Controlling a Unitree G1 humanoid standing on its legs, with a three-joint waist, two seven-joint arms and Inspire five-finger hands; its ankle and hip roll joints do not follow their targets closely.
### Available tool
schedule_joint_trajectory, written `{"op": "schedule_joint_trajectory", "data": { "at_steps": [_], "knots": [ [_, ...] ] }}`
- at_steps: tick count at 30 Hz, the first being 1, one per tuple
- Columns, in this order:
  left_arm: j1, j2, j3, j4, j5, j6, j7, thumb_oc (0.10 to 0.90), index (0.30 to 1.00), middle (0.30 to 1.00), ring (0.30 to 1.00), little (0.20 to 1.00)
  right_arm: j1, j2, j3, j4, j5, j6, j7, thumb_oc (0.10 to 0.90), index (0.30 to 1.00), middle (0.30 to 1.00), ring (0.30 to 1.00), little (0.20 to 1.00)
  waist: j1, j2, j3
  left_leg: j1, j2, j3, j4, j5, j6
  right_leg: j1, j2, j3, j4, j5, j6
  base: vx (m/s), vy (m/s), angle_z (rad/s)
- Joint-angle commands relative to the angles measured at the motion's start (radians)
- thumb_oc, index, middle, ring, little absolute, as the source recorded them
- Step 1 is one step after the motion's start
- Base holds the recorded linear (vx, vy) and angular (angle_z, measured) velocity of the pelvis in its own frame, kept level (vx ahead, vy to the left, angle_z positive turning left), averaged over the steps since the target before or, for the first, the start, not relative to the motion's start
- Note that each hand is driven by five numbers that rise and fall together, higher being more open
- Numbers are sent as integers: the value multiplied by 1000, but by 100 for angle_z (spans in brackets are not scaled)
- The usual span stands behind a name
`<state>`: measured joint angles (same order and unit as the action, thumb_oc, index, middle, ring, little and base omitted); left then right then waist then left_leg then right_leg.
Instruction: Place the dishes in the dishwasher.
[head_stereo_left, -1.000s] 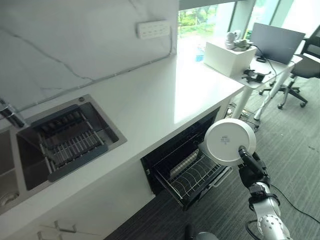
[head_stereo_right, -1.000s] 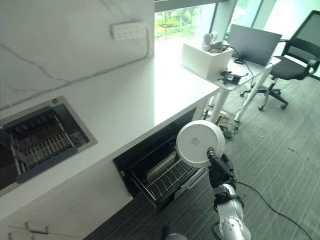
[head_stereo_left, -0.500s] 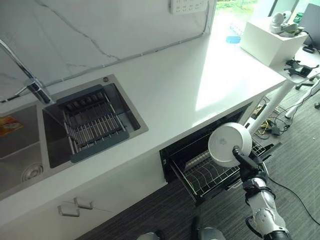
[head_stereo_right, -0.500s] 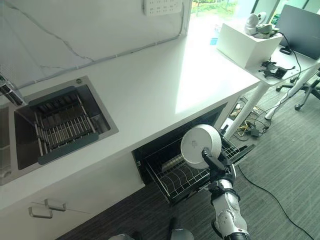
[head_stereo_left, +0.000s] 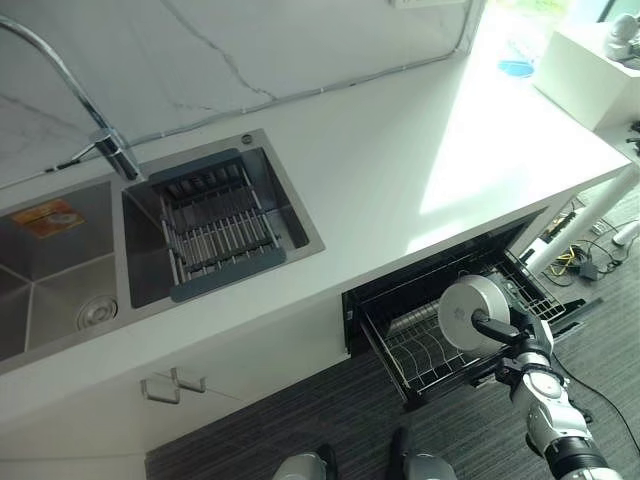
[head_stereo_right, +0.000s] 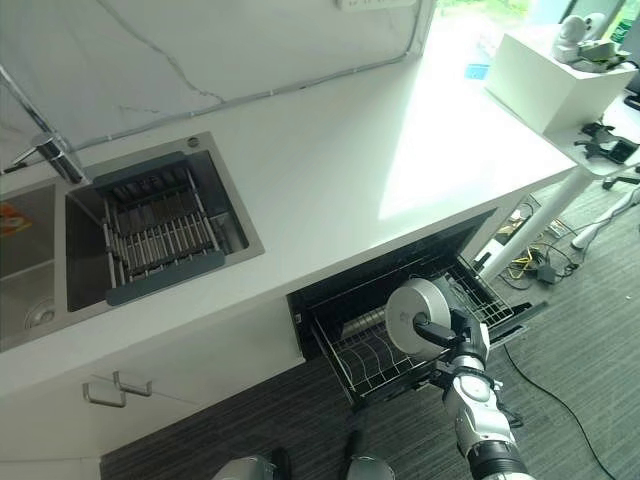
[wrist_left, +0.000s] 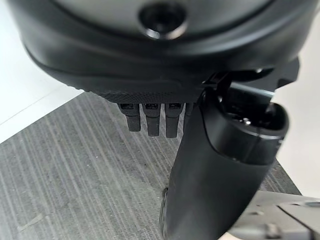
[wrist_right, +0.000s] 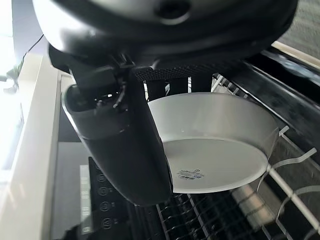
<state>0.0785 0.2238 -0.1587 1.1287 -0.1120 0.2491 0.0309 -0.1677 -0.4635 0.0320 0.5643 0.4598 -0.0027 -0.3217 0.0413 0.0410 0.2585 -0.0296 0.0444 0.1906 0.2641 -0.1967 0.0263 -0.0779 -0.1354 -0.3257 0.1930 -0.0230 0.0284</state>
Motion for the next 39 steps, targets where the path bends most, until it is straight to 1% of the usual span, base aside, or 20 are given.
{"op": "schedule_joint_trajectory", "data": {
  "at_steps": [1, 3, 7, 11, 12, 13, 14, 16, 18, 20, 22, 24, 26, 27, 30, 33, 34, 35, 37, 39],
  "knots": [
    [16, 73, -29, 6, 29, 20, -17, 800, 900, 900, 900, 900, -147, -92, 29, -7, -180, -15, -103, 400, 300, 300, 300, 300, 26, -14, -28, -26, -9, -19, 36, -57, -23, 74, -44, 27, 107, -194, 68, 34, 4, 13],
    [13, 84, -34, -13, 41, 28, -27, 800, 900, 900, 900, 900, -186, -114, 70, 19, -288, 30, -156, 400, 300, 300, 300, 300, 41, -12, -22, -29, -15, -27, 36, -55, -22, 73, -45, 25, 107, -188, 69, 53, 16, 13],
    [-4, 100, -48, -21, 28, 30, -29, 800, 900, 900, 900, 900, -257, -137, 128, 82, -354, 48, -205, 400, 300, 300, 300, 300, 65, -5, -1, -45, -27, -47, 36, -44, -16, 65, -48, 19, 107, -181, 69, 0, -4, 14],
    [-26, 123, -51, -15, 24, 29, -40, 800, 900, 900, 900, 900, -330, -151, 170, 128, -489, 88, -286, 400, 300, 300, 300, 300, 85, 2, 30, -67, -34, -55, 36, -34, -10, 48, -48, 13, 107, -173, 68, -63, -13, 11],
    [-40, 131, -52, -4, 19, 38, -54, 800, 900, 900, 900, 900, -386, -174, 213, 165, -620, 94, -326, 400, 300, 300, 300, 300, 98, 11, 51, -82, -39, -63, 36, -25, -9, 38, -45, 8, 107, -169, 66, -78, -2, 14],
    [-49, 135, -52, 4, 34, 49, -76, 800, 900, 900, 900, 900, -420, -183, 246, 177, -698, 119, -354, 400, 300, 300, 300, 300, 106, 14, 63, -92, -45, -71, 36, -21, -7, 33, -43, 7, 107, -167, 65, -145, -25, 14],
    [-63, 147, -60, 12, 48, 37, -91, 800, 900, 900, 900, 900, -463, -195, 282, 206, -724, 146, -392, 400, 300, 300, 300, 300, 118, 20, 80, -114, -48, -78, 36, -15, -3, 16, -41, 3, 107, -161, 68, -179, -46, 17],
    [-98, 158, -66, 11, 25, 17, -81, 800, 900, 900, 900, 900, -516, -183, 346, 251, -736, 213, -482, 400, 300, 300, 300, 300, 130, 31, 108, -148, -54, -92, 36, -8, 3, -14, -34, 1, 107, -155, 69, -147, -44, 18],
    [-117, 155, -73, 10, 26, 20, -83, 800, 900, 900, 900, 900, -521, -168, 368, 260, -707, 241, -543, 400, 300, 300, 300, 300, 132, 33, 123, -162, -59, -98, 36, -6, 8, -25, -34, 3, 107, -154, 68, -65, -37, 16],
    [-143, 159, -94, 11, 22, 14, -87, 800, 900, 900, 900, 900, -539, -157, 375, 299, -705, 232, -613, 400, 300, 300, 300, 300, 138, 39, 132, -196, -62, -99, 36, 4, 8, -55, -32, 1, 107, -152, 67, -126, -35, 15],
    [-196, 160, -114, 25, -7, 3, -74, 800, 900, 900, 900, 900, -606, -148, 394, 345, -724, 249, -732, 400, 300, 300, 300, 300, 145, 56, 168, -246, -66, -103, 36, 20, 13, -101, -27, -4, 107, -145, 60, -188, -19, 5],
    [-216, 159, -119, 36, -15, -13, -73, 800, 900, 900, 900, 900, -650, -156, 412, 370, -741, 269, -794, 400, 300, 300, 300, 300, 148, 68, 184, -276, -69, -104, 36, 32, 12, -129, -24, -6, 107, -140, 56, -157, 16, 1],
    [-232, 158, -129, 49, -32, -33, -74, 800, 900, 900, 900, 900, -696, -159, 433, 406, -758, 271, -802, 400, 300, 300, 300, 300, 153, 74, 196, -289, -75, -107, 36, 17, 8, -143, -17, 4, 107, -157, 63, -68, 26, 1],
    [-244, 146, -135, 53, -38, -46, -71, 800, 900, 900, 900, 900, -717, -155, 468, 419, -741, 291, -819, 400, 300, 300, 300, 300, 156, 83, 212, -314, -78, -109, 36, 24, 8, -168, -12, 3, 107, -152, 61, -71, 36, -3],
    [-252, 130, -148, 54, -56, -58, -53, 800, 900, 900, 900, 900, -719, -141, 488, 428, -711, 297, -835, 400, 300, 300, 300, 300, 155, 85, 228, -332, -84, -110, 36, 28, 12, -197, -12, 6, 126, -155, 60, -90, 30, -4],
    [-270, 110, -163, 54, -89, -79, -27, 800, 900, 900, 900, 900, -716, -107, 495, 445, -663, 277, -842, 400, 300, 300, 300, 300, 151, 93, 249, -363, -94, -106, 36, 37, 16, -245, -22, 9, 158, -160, 58, -124, 58, -1],
    [-272, 107, -164, 55, -94, -83, -23, 800, 900, 900, 900, 900, -717, -102, 494, 448, -658, 260, -831, 453, 380, 380, 380, 380, 150, 95, 252, -365, -95, -104, 36, 38, 15, -249, -23, 8, 160, -160, 57, -120, 64, 1],
    [-274, 104, -165, 55, -101, -86, -19, 800, 900, 900, 900, 900, -717, -96, 492, 450, -649, 228, -813, 800, 900, 900, 900, 900, 148, 97, 254, -369, -95, -102, 36, 40, 15, -255, -25, 8, 163, -161, 57, -70, 54, 1],
    [-279, 98, -168, 52, -107, -86, -15, 800, 900, 900, 900, 900, -727, -74, 494, 455, -654, 162, -743, 800, 900, 900, 900, 900, 147, 102, 259, -374, -96, -98, 36, 42, 12, -266, -29, 9, 173, -164, 56, -60, 65, -4],
    [-276, 99, -166, 47, -109, -87, -16, 800, 900, 900, 900, 900, -726, -57, 498, 456, -608, 85, -604, 800, 900, 900, 900, 900, 147, 106, 261, -376, -97, -96, 36, 44, 8, -270, -32, 7, 178, -166, 55, -39, 53, -8]
  ]
}}
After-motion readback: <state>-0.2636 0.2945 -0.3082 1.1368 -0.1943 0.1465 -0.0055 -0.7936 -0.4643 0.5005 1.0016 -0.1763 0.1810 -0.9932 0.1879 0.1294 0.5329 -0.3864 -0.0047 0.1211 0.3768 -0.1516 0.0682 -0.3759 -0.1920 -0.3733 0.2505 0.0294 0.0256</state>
